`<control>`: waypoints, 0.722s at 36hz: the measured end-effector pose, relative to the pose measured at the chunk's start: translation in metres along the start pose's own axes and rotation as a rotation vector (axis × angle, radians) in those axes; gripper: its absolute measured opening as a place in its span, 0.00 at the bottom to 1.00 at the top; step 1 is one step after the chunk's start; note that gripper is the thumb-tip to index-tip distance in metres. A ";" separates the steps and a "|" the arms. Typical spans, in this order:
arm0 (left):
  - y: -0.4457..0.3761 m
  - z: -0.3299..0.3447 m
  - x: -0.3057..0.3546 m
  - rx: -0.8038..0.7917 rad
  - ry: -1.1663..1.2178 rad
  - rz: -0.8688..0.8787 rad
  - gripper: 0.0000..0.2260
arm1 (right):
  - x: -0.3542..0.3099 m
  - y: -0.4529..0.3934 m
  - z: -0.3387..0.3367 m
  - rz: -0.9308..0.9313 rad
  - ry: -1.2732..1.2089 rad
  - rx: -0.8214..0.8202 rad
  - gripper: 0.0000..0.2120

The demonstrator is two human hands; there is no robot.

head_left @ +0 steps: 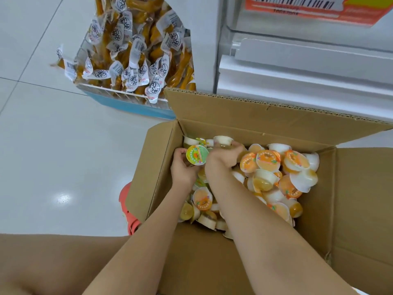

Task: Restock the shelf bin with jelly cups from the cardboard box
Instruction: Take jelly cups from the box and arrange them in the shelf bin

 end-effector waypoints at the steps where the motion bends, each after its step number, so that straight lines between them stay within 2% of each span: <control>1: -0.001 0.000 0.000 -0.006 0.000 0.000 0.21 | 0.004 -0.002 0.001 0.020 -0.071 -0.032 0.16; 4: -0.001 -0.001 0.006 -0.020 -0.051 0.016 0.23 | 0.011 0.000 -0.007 0.013 -0.191 -0.112 0.15; 7: -0.001 -0.002 0.018 -0.049 -0.093 0.058 0.24 | 0.010 0.001 -0.018 -0.112 -0.209 -0.404 0.18; 9: 0.000 0.000 0.030 -0.106 -0.115 0.091 0.24 | 0.001 0.008 -0.032 -0.114 -0.208 -0.602 0.18; 13: 0.013 0.010 0.058 -0.251 -0.198 0.145 0.24 | -0.028 0.026 -0.057 -0.161 -0.189 -0.809 0.18; 18: 0.047 0.020 0.102 -0.356 -0.255 0.222 0.24 | -0.075 0.057 -0.076 -0.326 -0.025 -0.935 0.18; 23: 0.085 0.025 0.162 -0.484 -0.269 0.242 0.24 | -0.146 0.102 -0.103 -0.597 0.232 -0.952 0.22; 26: 0.117 0.032 0.203 -0.585 -0.157 0.188 0.24 | -0.199 0.142 -0.119 -0.760 0.346 -0.962 0.25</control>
Point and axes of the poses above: each hand's wrist, its own y-axis away from the middle knuckle, its own z-axis out of the palm, x = y × z, the point moved 8 cm from there along -y, towards the middle knuckle, and after that the axes turned 6 degrees about -x, right-handed, at the moved point
